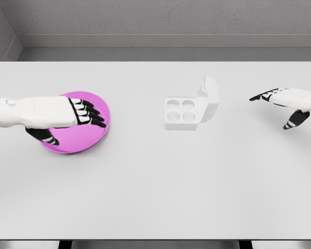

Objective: Pack egg into the box and close the box lid

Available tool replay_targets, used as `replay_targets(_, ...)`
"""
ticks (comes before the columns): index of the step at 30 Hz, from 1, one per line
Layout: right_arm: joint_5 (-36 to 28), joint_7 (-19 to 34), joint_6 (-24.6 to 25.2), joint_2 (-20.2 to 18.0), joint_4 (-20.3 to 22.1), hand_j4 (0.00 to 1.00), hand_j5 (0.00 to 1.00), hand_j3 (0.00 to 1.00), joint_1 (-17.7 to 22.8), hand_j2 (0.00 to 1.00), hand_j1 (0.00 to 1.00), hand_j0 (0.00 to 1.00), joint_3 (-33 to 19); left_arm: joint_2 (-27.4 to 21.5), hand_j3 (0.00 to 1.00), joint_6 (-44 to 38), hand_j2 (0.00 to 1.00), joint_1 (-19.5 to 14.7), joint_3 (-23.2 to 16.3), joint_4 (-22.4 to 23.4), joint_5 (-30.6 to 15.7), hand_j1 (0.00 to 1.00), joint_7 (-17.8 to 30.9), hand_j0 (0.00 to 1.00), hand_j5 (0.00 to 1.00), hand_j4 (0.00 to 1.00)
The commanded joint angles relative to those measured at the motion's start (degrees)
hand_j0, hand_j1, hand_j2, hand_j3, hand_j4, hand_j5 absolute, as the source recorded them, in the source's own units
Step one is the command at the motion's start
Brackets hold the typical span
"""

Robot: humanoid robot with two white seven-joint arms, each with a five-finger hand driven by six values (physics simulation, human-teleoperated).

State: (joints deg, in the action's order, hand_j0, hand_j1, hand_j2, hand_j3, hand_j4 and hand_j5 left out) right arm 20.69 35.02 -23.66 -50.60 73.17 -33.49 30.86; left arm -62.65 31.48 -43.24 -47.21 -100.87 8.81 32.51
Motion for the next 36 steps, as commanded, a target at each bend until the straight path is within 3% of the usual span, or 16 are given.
replay_targets(1,-0.5,0.0,0.1,0.0,0.0,1.0,1.0,1.0,0.1,1.0,1.0,1.0,-0.1,0.2,1.0,-2.6,1.0,-0.1,0.3,0.8,0.3,1.0,0.9,1.0,1.0,1.0)
replay_targets(3,-0.5,0.0,0.1,0.0,0.0,1.0,1.0,1.0,-0.2,1.0,1.0,1.0,-0.2,0.5,1.0,-2.8,1.0,-0.3,0.4,2.5,-1.4,1.0,0.8,1.0,1.0,1.0)
replay_targets(4,-0.6,0.0,0.1,0.0,0.0,1.0,1.0,1.0,-0.2,1.0,1.0,1.0,-0.3,2.2,1.0,-3.1,1.0,-0.2,0.3,3.7,-5.8,1.0,0.7,1.0,1.0,1.0)
replay_targets(5,-0.5,0.0,0.1,0.0,0.0,1.0,1.0,1.0,-0.2,1.0,1.0,1.0,-0.3,2.6,1.0,-3.0,1.0,-0.3,0.4,4.3,-6.8,1.0,0.6,1.0,1.0,1.0)
replay_targets(7,-0.5,0.0,0.1,0.0,-0.2,1.0,1.0,1.0,-0.1,1.0,1.0,1.0,-0.5,3.9,1.0,-2.7,1.0,-1.1,0.3,5.8,-6.3,1.0,0.8,1.0,1.0,1.0)
replay_targets(9,-0.6,0.0,0.2,0.0,-1.7,1.0,1.0,1.0,-0.2,1.0,1.0,1.0,-0.5,8.4,1.0,-2.7,1.0,-1.6,0.3,9.3,-4.7,1.0,0.9,1.0,1.0,1.0)
replay_targets(18,-0.5,0.0,0.1,0.0,-2.5,1.0,1.0,1.0,-0.5,1.0,1.0,1.0,-0.5,10.2,1.0,-2.6,1.0,-3.3,0.3,17.1,-0.8,1.0,0.8,1.0,1.0,1.0)
replay_targets(21,-0.4,0.0,0.0,0.9,-2.0,1.0,1.0,1.0,-1.7,1.0,1.0,1.0,-0.5,13.9,1.0,-2.5,1.0,-3.3,0.3,23.2,-0.8,1.0,0.5,1.0,1.0,1.0)
replay_targets(25,-0.4,0.0,0.0,1.3,-2.0,1.0,1.0,1.0,-2.2,1.0,1.0,1.0,-0.3,15.0,1.0,2.4,1.0,-3.3,0.4,26.1,-0.9,1.0,0.5,1.0,1.0,1.0)
replay_targets(30,-0.4,0.0,0.0,2.3,-2.0,1.0,1.0,1.0,-2.5,1.0,1.0,1.0,-0.3,14.6,0.93,2.4,0.93,-3.3,0.3,26.3,-0.9,0.93,0.5,0.93,0.93,0.93)
replay_targets(36,-0.4,0.0,0.0,3.0,-1.1,1.0,1.0,1.0,-2.5,1.0,1.0,1.0,0.0,14.8,0.95,2.4,0.95,-3.4,0.3,31.5,-0.7,0.95,0.5,0.95,0.95,0.95)
